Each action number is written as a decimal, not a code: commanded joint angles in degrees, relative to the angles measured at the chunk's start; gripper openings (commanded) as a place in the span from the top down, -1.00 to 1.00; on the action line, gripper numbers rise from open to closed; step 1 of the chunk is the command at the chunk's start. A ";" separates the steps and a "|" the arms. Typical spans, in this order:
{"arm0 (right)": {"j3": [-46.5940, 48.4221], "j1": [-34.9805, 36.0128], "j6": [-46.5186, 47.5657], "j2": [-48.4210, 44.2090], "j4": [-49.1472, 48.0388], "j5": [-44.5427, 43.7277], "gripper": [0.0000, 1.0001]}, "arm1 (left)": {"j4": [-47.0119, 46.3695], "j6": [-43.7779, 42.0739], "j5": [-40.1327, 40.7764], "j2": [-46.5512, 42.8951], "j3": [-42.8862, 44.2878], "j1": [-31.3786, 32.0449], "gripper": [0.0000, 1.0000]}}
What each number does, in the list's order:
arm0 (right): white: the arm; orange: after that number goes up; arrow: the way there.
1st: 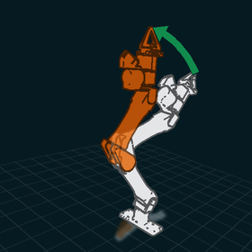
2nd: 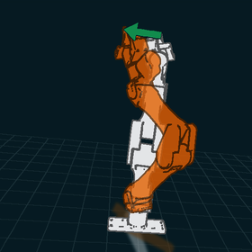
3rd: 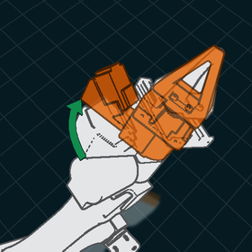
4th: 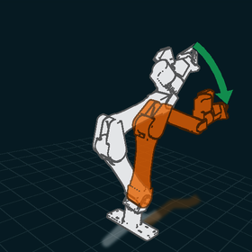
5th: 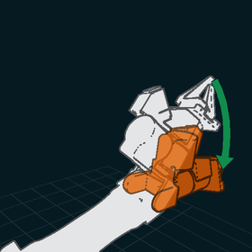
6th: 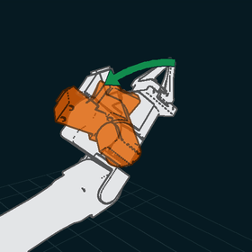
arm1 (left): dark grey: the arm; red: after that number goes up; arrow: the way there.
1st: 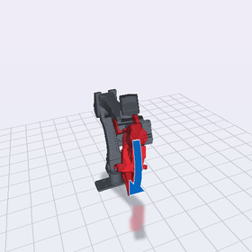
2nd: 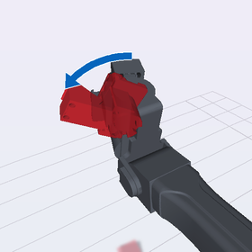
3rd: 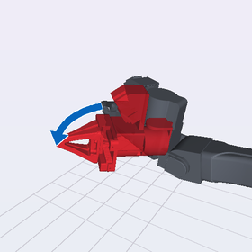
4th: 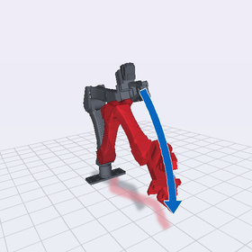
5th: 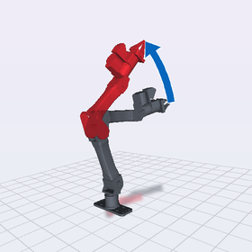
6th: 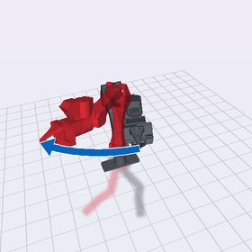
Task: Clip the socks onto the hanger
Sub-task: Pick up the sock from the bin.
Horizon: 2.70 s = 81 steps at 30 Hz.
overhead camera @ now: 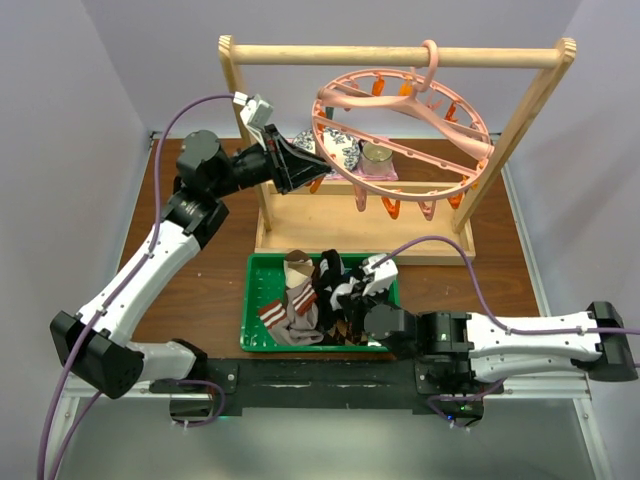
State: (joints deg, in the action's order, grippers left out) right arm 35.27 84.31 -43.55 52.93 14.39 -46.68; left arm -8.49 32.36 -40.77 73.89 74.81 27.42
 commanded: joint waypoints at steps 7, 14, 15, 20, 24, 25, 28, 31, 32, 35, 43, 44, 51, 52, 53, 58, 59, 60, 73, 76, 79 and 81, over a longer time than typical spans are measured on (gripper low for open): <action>9.03 -4.76 8.84 7.01 -11.40 6.68 1.00 | -2.14 0.78 0.08 -2.78 1.22 -0.17 1.00; 7.80 -9.43 9.97 10.70 -17.10 12.48 1.00 | -2.32 0.95 0.08 -3.05 0.61 -0.17 1.00; 9.28 -9.78 10.58 12.97 -18.94 13.62 1.00 | -2.41 0.95 0.17 -3.05 0.52 -0.17 1.00; 15.70 -10.13 11.83 21.07 -19.32 20.13 0.75 | -2.15 0.95 0.34 -3.05 1.13 -0.17 1.00; 11.24 -10.13 6.03 19.15 -19.40 18.56 -0.15 | -1.79 0.78 0.17 -3.05 1.48 -0.17 1.00; 10.10 -10.05 3.41 16.97 -18.97 17.85 -0.23 | -1.79 0.78 0.08 -2.96 1.40 -0.09 1.00; 5.96 -10.13 -2.74 12.13 -15.02 14.16 -0.34 | -1.97 0.95 -0.09 -2.78 1.22 -0.17 1.00; 1.13 -10.13 -8.36 2.65 -11.59 12.32 -0.36 | -1.88 0.60 -0.18 -2.61 1.31 -0.26 1.00; -1.75 -10.05 -9.96 -1.82 -9.93 11.88 -0.36 | -1.79 0.60 -0.10 -2.70 1.39 -0.17 1.00; -7.81 -10.05 -15.85 -9.39 -9.20 10.64 -0.36 | -1.88 0.69 -0.18 -2.61 1.48 -0.17 1.00; -12.85 -10.13 -24.81 -8.72 -12.81 14.94 -0.36 | -1.70 0.60 -0.27 -2.17 2.10 -0.17 1.00; -12.68 -10.13 -25.70 -8.54 -11.77 15.03 -0.37 | -1.62 0.51 -0.18 -1.99 2.36 -0.17 1.00; -15.66 -10.05 -32.02 -12.76 -9.12 17.32 -0.41 | -0.56 -0.89 0.08 -0.94 3.51 -0.17 1.00; -16.54 -10.05 -32.73 -13.98 -8.25 17.76 -0.42 | -0.56 -0.89 -0.01 -0.94 3.51 -0.26 1.00; -17.07 -10.05 -33.70 -14.51 -7.81 18.19 -0.42 | -0.65 -0.89 -0.01 -0.85 3.51 -0.09 1.00; -20.75 -10.13 -38.97 -15.58 -9.02 16.62 -0.45 | -0.74 -0.81 -0.27 -0.85 3.68 0.00 1.00; -21.03 -10.13 -39.41 -15.31 -9.73 16.01 -0.45 | -0.74 -0.72 -0.27 -0.85 3.68 0.00 1.00; -21.20 -10.05 -40.55 -14.87 -10.17 14.78 -0.45 | -0.74 -0.63 -0.36 -0.94 3.68 0.00 1.00; -15.49 -10.13 -40.03 -14.51 -4.38 1.24 -0.43 | 0.14 -0.89 -0.62 -1.99 2.63 0.00 1.00; -15.40 -10.13 -40.03 -15.04 -3.23 -0.08 -0.35 | 0.23 -0.81 -0.54 -2.08 2.36 0.09 1.00; -15.67 -10.05 -39.86 -14.78 -3.05 -0.87 -0.23 | 0.32 -0.89 -0.36 -2.17 2.10 0.09 1.00; -15.58 -10.05 -39.68 -14.61 -2.79 -1.49 -0.14 | 0.58 -0.98 -0.27 -2.43 2.10 0.09 1.00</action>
State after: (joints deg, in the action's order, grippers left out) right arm 17.89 74.19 -82.04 38.24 10.52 -42.02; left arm -7.57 31.88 -41.23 73.28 75.55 27.44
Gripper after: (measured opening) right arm 0.610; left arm 0.190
